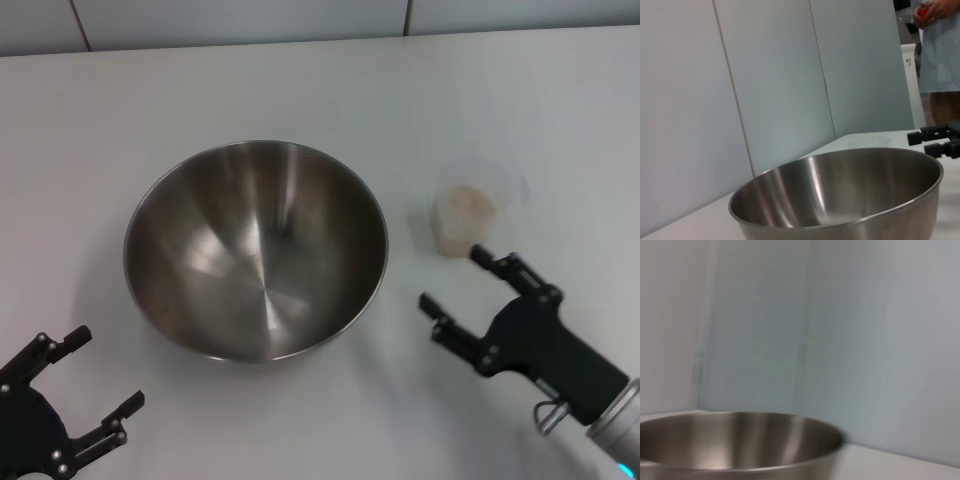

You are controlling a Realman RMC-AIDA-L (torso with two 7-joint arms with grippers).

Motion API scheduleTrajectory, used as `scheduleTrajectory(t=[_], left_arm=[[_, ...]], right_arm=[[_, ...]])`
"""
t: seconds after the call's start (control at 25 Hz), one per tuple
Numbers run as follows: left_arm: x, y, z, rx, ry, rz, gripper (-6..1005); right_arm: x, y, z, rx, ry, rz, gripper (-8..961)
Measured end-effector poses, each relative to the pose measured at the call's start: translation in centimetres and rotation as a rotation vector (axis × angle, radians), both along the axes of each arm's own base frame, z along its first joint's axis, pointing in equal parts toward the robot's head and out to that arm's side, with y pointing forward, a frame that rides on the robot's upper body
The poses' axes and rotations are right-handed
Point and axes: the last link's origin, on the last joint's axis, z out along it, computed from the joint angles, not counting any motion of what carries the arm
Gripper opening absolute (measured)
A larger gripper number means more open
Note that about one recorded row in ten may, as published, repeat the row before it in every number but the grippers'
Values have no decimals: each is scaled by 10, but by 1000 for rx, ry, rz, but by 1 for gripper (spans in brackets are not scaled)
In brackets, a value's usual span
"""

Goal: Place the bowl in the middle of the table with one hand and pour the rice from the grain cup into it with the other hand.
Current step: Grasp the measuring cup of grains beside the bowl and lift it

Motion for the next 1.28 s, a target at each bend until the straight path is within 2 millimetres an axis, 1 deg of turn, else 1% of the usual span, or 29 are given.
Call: scheduleTrajectory(t=[0.16,0.28,0.44,0.48,0.84,1.04,1.08,1.24,1.28], left_arm=[[0,1,-3,-16,11,-1,832],[-1,0,-4,-31,16,-1,832],[-1,0,-6,-49,14,7,832],[-2,1,-6,-51,15,13,832],[-1,1,-8,-57,18,14,832],[-1,2,-8,-62,14,13,832],[-1,2,-8,-64,11,15,832],[-1,3,-7,-66,9,16,832],[-1,3,-7,-66,9,16,832]], right_arm=[[15,4,14,117,22,-127,800],[29,11,21,174,17,-239,800],[36,15,22,190,5,-292,800],[39,19,22,195,0,-319,800],[44,28,29,237,8,-362,800],[42,34,31,248,9,-360,799],[41,39,30,243,6,-355,799],[39,45,28,231,-2,-352,799],[37,50,26,222,-9,-350,799]])
